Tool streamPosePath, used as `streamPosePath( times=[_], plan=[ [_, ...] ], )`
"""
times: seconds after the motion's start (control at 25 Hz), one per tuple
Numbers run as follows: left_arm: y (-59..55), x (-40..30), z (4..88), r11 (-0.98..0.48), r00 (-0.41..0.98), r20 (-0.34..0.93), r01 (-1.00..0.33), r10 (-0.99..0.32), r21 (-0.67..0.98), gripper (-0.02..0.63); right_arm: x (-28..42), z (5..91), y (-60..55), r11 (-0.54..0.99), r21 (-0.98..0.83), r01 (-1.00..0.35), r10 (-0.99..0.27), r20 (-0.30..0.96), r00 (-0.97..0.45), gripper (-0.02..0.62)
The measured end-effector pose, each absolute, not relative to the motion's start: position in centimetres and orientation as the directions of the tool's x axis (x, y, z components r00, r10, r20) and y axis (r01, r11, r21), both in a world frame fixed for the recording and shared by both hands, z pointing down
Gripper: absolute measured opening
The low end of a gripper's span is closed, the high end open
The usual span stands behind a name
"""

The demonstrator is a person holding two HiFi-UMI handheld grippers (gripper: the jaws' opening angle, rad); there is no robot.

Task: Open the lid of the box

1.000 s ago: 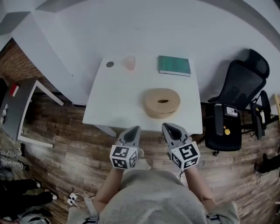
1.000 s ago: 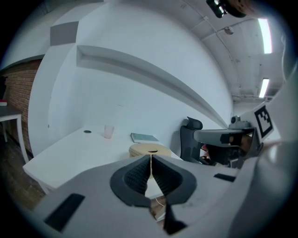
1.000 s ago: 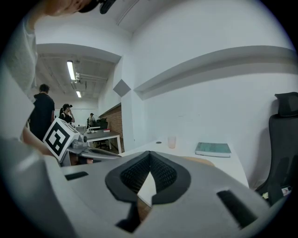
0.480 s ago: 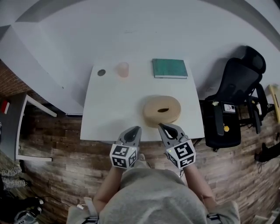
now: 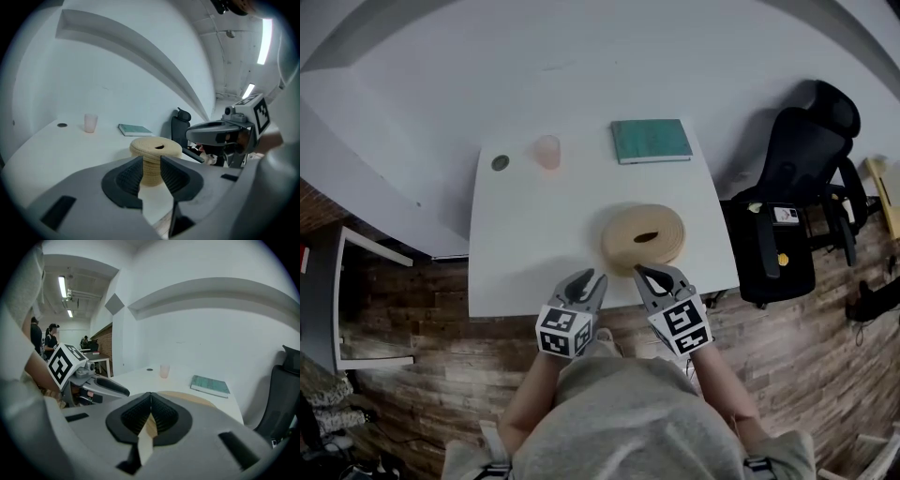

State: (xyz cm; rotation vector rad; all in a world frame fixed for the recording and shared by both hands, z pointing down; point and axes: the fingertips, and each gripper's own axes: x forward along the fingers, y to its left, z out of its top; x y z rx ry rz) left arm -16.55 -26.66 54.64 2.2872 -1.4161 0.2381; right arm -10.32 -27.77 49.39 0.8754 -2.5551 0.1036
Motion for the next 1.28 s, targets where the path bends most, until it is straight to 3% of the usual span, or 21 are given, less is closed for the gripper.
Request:
streamPosePath(
  times=[0.32,0.72,1.28],
  plan=[
    [-28.1,-16.0,57.2,-0.438,0.517,0.414,-0.856,-0.749,0.277,0.171,-10.1,51.7,-28.9,0.797,0.140,-0.587,-0.566,0.510,-0.647,0.069],
    [-29.6,-14.1,60.9,-0.536,0.587,0.485,-0.804,-0.648,0.257,0.283,-10.7,54.8,-29.4,0.854,0.277,-0.441,-0.505,0.647,-0.572,0.162],
    [-31.4,-12.5,63.3,-0.583,0.595,0.524,-0.784,-0.609,0.214,0.342,-12.3,57.4,-29.2,0.892,0.345,-0.291,-0.450,0.738,-0.503,0.189]
  ],
)
